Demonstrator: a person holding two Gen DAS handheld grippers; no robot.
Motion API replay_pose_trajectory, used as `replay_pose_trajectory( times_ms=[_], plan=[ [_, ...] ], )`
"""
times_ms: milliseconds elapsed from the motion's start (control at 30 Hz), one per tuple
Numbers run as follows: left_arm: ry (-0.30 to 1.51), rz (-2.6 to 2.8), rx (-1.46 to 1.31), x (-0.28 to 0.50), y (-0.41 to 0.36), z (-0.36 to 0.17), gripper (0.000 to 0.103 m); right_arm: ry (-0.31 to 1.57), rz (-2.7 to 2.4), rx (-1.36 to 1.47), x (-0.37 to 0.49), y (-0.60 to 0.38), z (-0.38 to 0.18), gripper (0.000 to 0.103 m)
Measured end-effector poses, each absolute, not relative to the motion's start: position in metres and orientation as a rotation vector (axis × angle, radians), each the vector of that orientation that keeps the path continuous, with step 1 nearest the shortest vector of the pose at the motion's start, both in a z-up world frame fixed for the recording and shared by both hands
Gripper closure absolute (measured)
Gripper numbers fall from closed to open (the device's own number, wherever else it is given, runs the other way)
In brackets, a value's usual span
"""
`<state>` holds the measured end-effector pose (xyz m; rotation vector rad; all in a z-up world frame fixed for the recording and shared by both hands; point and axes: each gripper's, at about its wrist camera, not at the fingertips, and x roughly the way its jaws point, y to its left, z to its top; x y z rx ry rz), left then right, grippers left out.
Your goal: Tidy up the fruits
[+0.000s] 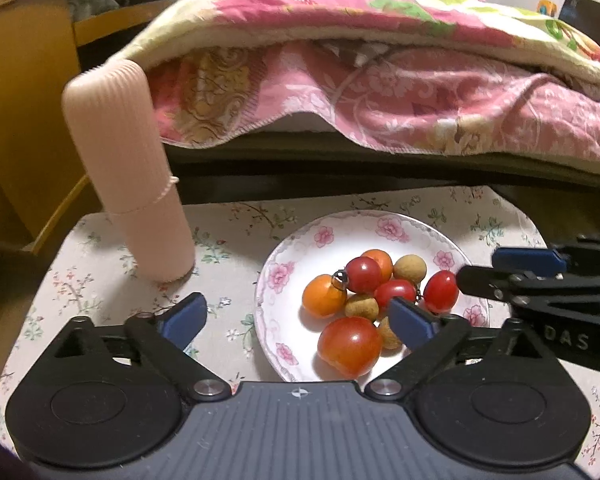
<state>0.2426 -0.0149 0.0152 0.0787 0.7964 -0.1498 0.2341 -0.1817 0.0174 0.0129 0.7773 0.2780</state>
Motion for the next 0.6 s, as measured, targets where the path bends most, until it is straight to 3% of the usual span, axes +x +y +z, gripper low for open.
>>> replay_pose_trajectory(
  times_ms=[600],
  plan=[
    [0.739,-0.082,0.207,0.190,-0.037,0.035,0.000,0.759,0.245,0.049,0.168,-0.187,0.045,0.058]
  ],
)
